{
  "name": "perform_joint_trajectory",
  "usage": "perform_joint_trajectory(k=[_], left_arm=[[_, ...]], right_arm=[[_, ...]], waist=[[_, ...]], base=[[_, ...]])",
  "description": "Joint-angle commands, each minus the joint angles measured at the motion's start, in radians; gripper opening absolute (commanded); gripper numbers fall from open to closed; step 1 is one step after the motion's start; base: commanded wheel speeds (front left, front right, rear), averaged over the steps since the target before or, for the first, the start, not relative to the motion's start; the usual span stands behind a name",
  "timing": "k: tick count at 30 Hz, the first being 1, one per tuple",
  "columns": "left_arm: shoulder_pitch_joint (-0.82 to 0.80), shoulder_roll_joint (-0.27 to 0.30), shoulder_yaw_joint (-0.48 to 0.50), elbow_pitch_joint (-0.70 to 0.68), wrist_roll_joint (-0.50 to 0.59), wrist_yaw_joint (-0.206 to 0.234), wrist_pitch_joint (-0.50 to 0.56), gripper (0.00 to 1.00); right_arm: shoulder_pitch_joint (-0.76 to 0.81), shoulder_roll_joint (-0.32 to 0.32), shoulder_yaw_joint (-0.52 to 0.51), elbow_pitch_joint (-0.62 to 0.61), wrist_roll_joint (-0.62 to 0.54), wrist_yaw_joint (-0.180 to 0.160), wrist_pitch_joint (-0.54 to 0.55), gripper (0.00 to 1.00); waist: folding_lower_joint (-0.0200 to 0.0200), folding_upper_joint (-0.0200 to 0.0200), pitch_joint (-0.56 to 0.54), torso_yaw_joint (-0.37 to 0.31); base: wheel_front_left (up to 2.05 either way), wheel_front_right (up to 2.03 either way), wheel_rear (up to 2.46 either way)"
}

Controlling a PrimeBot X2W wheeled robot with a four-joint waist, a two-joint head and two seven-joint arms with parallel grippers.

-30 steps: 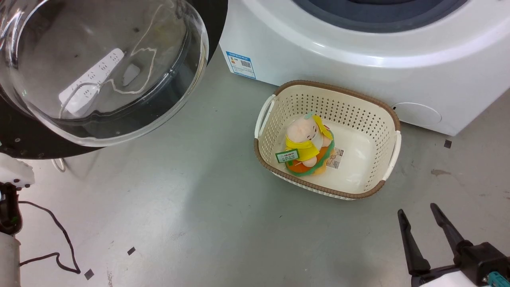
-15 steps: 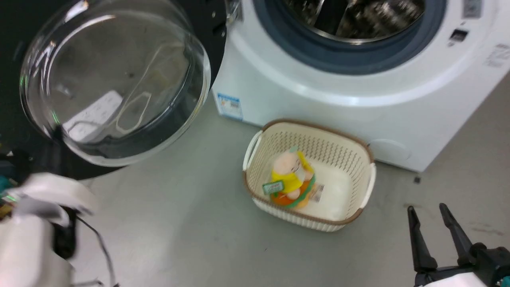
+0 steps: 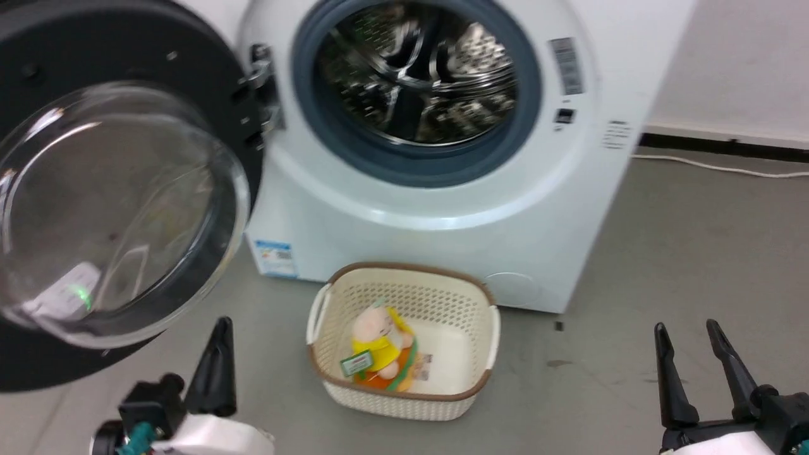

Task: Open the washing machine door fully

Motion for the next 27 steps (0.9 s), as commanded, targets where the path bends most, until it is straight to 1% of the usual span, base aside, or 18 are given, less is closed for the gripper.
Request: perform_joint_trajectory(k=[1,2,3,4,5,7,15,27], left_arm=[[0.02,-0.008,-0.004,-0.012,0.014,0.009,-0.005,0.0],[0.034,-0.015,-0.007,-0.02,0.025,0.015,-0.005,0.0],[0.045,-0.022,-0.009,-0.027,0.033,0.021,-0.005,0.09],[0.056,-0.028,-0.013,-0.031,0.042,0.026,-0.005,0.78],[0.066,-0.031,-0.022,-0.031,0.058,0.029,-0.005,1.0],[0.085,-0.036,-0.038,-0.026,0.083,0.033,-0.005,1.0],[0.123,-0.054,-0.076,-0.032,0.121,0.039,-0.005,1.0],[0.124,-0.062,-0.093,-0.02,0.14,0.043,-0.005,1.0]], right_arm=[[0.008,0.004,0.004,-0.003,-0.003,0.001,-0.004,1.0],[0.011,0.004,0.008,-0.002,-0.001,0.001,-0.004,1.0],[0.015,0.004,0.011,0.0,0.001,0.001,-0.004,1.0],[0.019,0.005,0.013,0.001,0.005,0.001,-0.004,1.0],[0.024,0.005,0.014,0.002,0.009,0.001,-0.004,1.0],[0.034,0.005,0.019,0.006,0.01,0.001,-0.005,1.0],[0.054,0.005,0.039,0.008,0.007,0.001,-0.005,1.0],[0.073,0.005,0.043,0.019,-0.004,0.001,-0.005,1.0]], waist=[[0.0003,0.0,-0.029,-0.049],[0.0003,0.0,-0.032,-0.058],[0.0003,0.0,-0.034,-0.066],[0.0003,0.0,-0.035,-0.072],[0.0003,0.0,-0.037,-0.077],[0.0003,0.0,-0.041,-0.087],[0.0003,0.0,-0.052,-0.103],[0.0003,0.0,-0.058,-0.093]], base=[[0.0,0.0,0.0],[0.0,0.0,0.0],[0.0,0.0,0.0],[0.0,0.0,0.0],[0.0,0.0,0.0],[0.0,0.0,0.0],[0.0,0.0,0.0],[0.0,0.0,0.0]])
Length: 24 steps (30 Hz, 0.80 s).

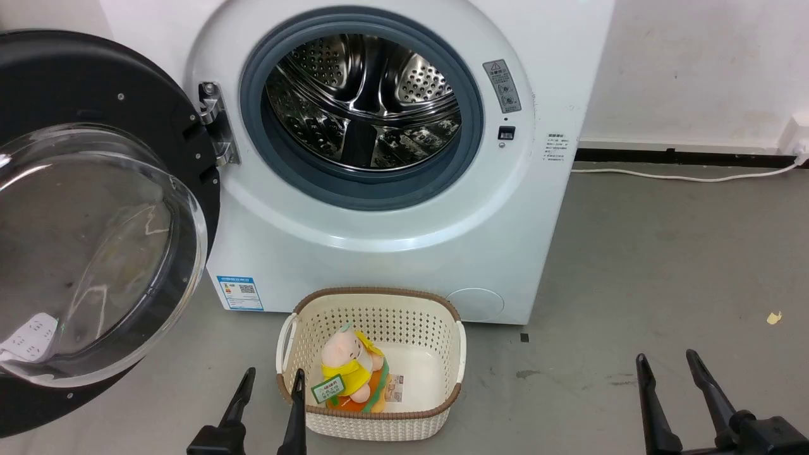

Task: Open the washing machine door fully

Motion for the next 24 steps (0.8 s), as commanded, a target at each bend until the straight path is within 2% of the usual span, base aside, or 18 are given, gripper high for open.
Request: perform_joint_trajectory(k=[1,24], left_arm=[[0.002,-0.006,-0.001,0.002,0.007,0.005,-0.005,1.0],[-0.012,-0.01,-0.001,0.033,0.012,0.011,-0.005,1.0]], right_arm=[[0.012,0.004,0.002,0.005,-0.005,0.001,-0.004,1.0],[0.005,0.004,0.005,0.017,0.009,0.001,-0.005,1.0]], waist=[[0.0,0.0,0.0,0.001],[0.0,0.0,0.004,0.009]], base=[[0.0,0.0,0.0],[0.0,0.0,0.0]])
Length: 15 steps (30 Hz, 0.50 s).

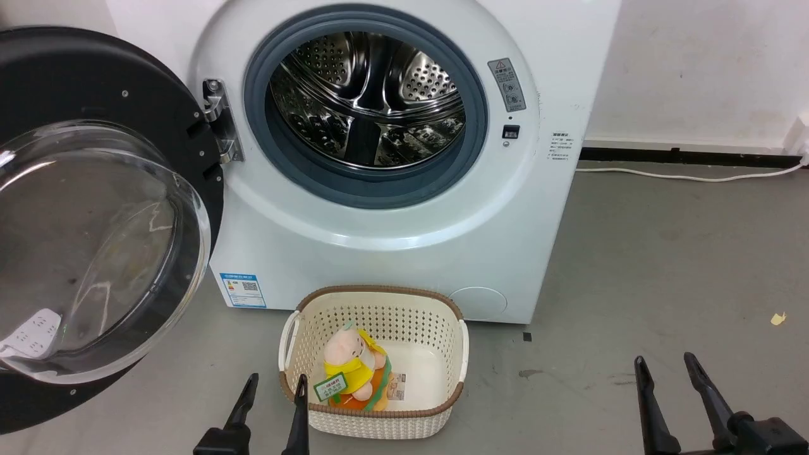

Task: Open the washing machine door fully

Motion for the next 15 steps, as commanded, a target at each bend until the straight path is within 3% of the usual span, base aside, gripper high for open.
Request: perform_joint_trajectory(k=[1,15], left_arm=[[0.0,0.0,0.001,0.0,-0.002,0.0,0.0,0.0],[-0.01,-0.002,0.012,-0.015,0.009,-0.004,0.026,0.0]], right_arm=[[0.0,0.0,0.0,0.001,0.0,0.0,0.0,0.0],[-0.014,0.0,0.004,-0.003,-0.012,0.0,0.026,0.0]], waist=[[0.0,0.0,0.0,0.0],[0.0,0.0,0.008,-0.004]], base=[[0.0,0.0,0.0],[0.0,0.0,0.0]])
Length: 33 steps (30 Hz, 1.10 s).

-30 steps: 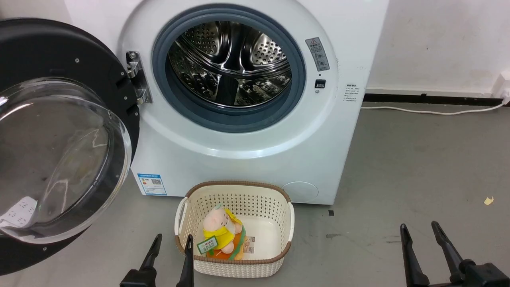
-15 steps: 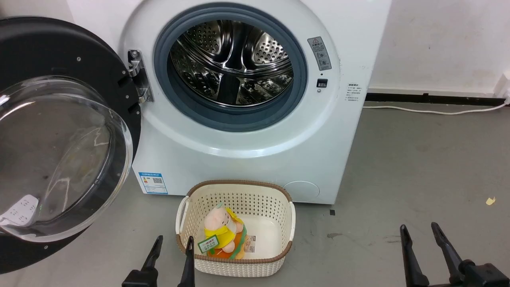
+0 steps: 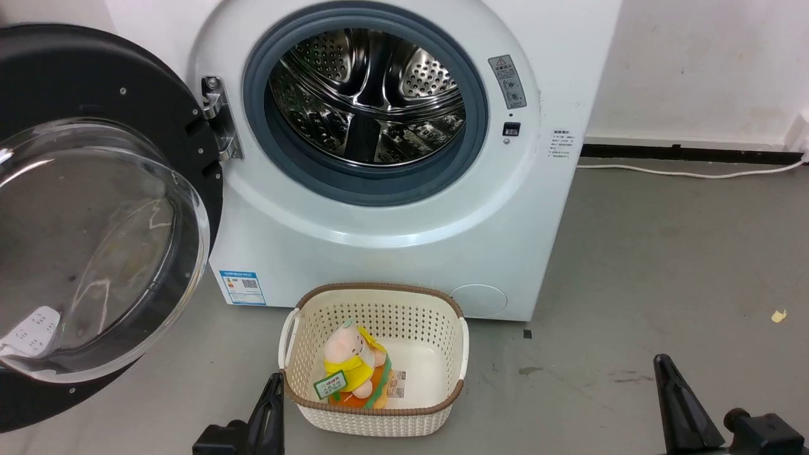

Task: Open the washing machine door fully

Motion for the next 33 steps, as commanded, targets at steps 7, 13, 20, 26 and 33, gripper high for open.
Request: perform_joint_trajectory(k=[7,13,20,26,33], left_arm=[[-0.016,0.0,0.013,-0.018,0.015,-0.005,0.022,0.0],[-0.021,0.0,0.018,-0.025,0.02,-0.006,0.034,0.0],[-0.026,-0.001,0.025,-0.034,0.027,-0.008,0.049,0.0],[-0.031,-0.001,0.031,-0.041,0.032,-0.01,0.061,0.0],[-0.037,-0.002,0.037,-0.05,0.038,-0.012,0.075,0.0]], right_arm=[[-0.019,0.001,0.006,-0.005,-0.015,0.0,0.021,0.0],[-0.026,0.001,0.008,-0.007,-0.021,0.0,0.034,0.0],[-0.034,0.001,0.01,-0.009,-0.027,0.0,0.048,0.0],[-0.041,0.001,0.012,-0.011,-0.033,0.0,0.06,0.0],[-0.048,0.002,0.015,-0.013,-0.04,0.0,0.074,0.0]], waist=[[0.0,-0.0001,0.005,-0.003],[0.0,-0.0001,0.008,-0.005],[0.0,-0.0001,0.012,-0.008],[0.0,-0.0001,0.016,-0.01],[0.0,-0.0001,0.02,-0.012]], base=[[0.0,0.0,0.0],[0.0,0.0,0.0],[0.0,0.0,0.0],[0.0,0.0,0.0],[0.0,0.0,0.0]])
